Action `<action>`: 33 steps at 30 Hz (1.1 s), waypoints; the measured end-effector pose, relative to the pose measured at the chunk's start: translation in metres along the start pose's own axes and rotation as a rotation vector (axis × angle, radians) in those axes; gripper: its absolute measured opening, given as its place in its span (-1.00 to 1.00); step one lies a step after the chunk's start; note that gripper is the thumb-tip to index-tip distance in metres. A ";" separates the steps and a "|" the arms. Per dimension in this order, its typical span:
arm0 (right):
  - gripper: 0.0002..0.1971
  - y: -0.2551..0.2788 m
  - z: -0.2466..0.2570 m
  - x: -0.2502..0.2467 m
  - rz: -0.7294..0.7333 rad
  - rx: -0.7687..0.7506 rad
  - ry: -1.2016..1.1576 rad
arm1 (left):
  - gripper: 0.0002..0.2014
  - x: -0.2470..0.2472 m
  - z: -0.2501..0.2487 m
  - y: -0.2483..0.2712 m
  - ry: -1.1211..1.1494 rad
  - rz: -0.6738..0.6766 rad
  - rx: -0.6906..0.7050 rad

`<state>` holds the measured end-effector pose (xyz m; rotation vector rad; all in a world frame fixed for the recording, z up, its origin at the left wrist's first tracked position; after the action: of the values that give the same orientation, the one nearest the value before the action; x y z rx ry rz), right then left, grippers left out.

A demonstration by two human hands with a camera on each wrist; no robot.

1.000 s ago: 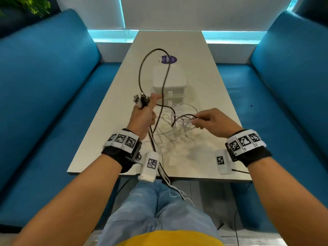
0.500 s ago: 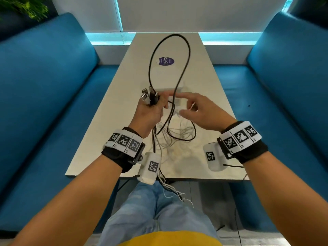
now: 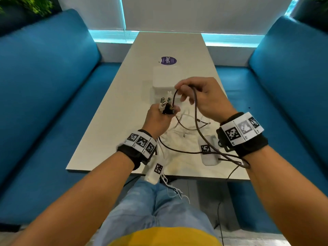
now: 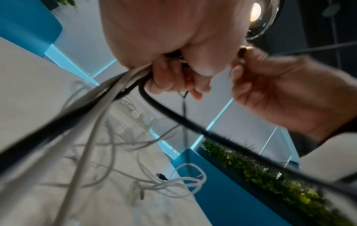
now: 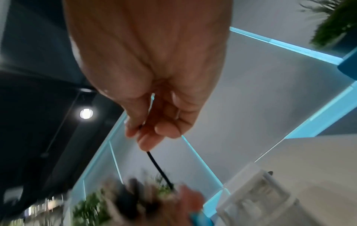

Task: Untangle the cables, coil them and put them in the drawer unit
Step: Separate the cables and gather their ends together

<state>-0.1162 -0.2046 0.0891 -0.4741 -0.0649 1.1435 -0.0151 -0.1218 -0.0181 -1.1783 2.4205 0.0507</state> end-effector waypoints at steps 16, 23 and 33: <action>-0.60 0.050 -0.111 0.019 0.363 0.426 0.478 | -0.87 -0.024 -0.009 0.010 0.083 -0.088 -0.081; -0.38 0.039 -0.129 -0.030 0.117 0.587 0.614 | -0.83 -0.060 -0.029 0.004 0.239 -0.209 -0.064; -0.89 0.018 -0.045 0.008 0.243 0.337 0.240 | -0.73 -0.022 -0.042 0.016 0.159 0.056 0.054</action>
<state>-0.1155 -0.2063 0.0395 -0.3197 0.3986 1.2967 -0.0314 -0.1046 0.0260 -1.1294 2.5757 -0.0947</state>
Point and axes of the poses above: each hand's wrist, its own y-axis away from the middle knuckle, its own x-axis out of the palm, z = x × y, the point moved 7 cm from there along -y, towards the middle knuckle, and after that the axes turned 13 degrees about -y, right-handed, at the moved point
